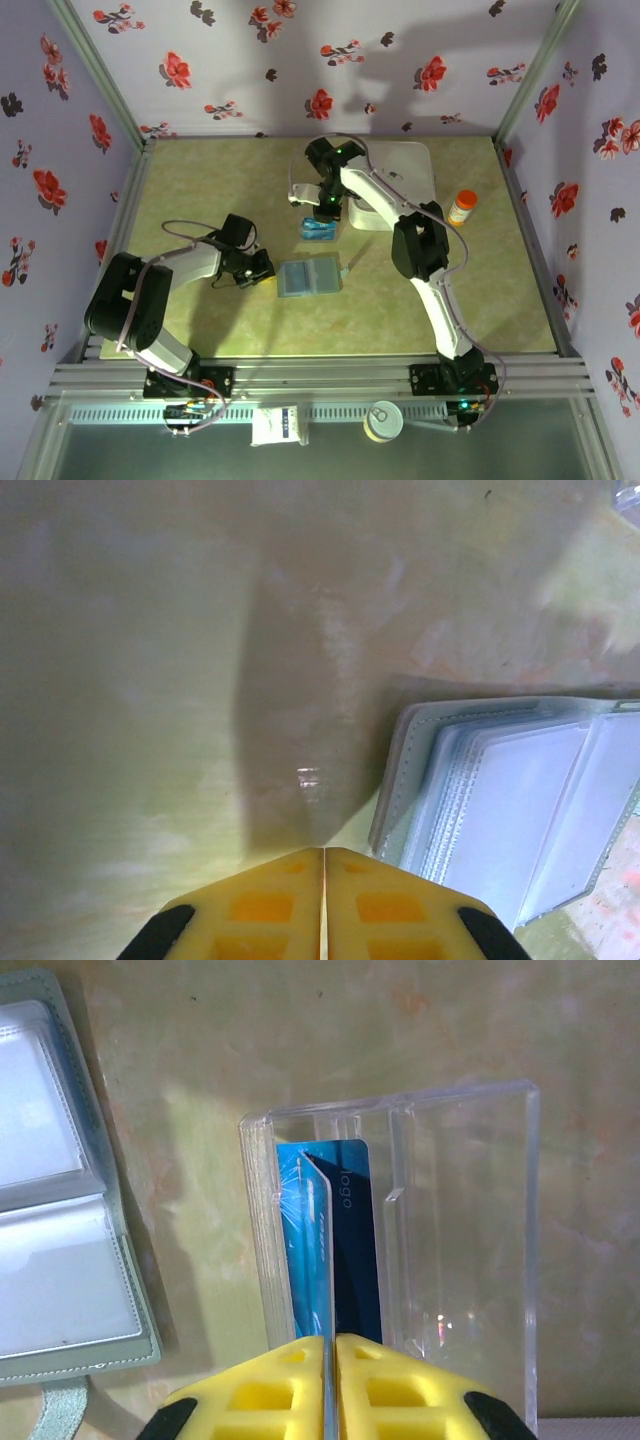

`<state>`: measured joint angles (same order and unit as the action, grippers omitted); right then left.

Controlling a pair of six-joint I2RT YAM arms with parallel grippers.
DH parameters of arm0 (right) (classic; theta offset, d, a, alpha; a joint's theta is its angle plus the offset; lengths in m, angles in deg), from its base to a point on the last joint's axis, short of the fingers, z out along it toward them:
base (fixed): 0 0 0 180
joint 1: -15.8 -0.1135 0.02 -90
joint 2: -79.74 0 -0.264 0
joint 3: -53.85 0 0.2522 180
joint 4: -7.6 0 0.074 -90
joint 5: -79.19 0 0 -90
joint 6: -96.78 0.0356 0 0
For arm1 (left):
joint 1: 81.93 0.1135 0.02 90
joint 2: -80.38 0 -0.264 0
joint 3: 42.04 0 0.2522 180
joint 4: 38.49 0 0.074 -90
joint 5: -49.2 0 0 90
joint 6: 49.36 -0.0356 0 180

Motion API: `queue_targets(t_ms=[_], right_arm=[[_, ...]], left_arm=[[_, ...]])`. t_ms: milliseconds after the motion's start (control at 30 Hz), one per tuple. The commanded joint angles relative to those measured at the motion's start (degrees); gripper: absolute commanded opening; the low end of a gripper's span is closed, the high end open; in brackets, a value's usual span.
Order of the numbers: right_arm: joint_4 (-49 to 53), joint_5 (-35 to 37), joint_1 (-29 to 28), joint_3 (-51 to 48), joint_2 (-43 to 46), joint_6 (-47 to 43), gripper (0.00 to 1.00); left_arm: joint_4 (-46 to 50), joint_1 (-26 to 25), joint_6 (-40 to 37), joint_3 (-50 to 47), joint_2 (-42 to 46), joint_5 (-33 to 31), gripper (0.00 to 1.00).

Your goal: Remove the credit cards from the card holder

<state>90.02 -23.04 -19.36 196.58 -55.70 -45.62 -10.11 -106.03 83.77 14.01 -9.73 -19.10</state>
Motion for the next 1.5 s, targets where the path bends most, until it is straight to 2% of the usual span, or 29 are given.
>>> queue_targets(t_ms=[0,200,400,767,1033,1467], right_arm=[[0.38,0.72,0.70,1.41,0.99,1.25,0.18],[-3.86,1.04,0.71,-3.87,6.26,6.00,0.20],[-13.48,1.51,0.18,-14.87,14.32,15.92,0.22],[-32.88,4.81,-5.07,-40.95,30.69,41.64,0.26],[-40.38,7.97,-9.64,-51.79,36.23,59.48,0.25],[-55.71,3.59,-11.44,-68.19,42.38,86.38,0.24]], left_arm=[[0.45,0.34,-0.33,1.97,-1.05,1.06,0.09],[0.92,0.30,-0.42,2.80,-1.10,0.97,0.09],[1.10,0.36,-0.87,3.50,-2.06,1.03,0.09],[0.99,0.36,-1.19,4.55,-3.19,1.68,0.08],[1.29,0.36,-1.64,5.17,-3.55,1.90,0.08],[1.51,0.36,-1.32,4.82,-2.15,2.02,0.09]])
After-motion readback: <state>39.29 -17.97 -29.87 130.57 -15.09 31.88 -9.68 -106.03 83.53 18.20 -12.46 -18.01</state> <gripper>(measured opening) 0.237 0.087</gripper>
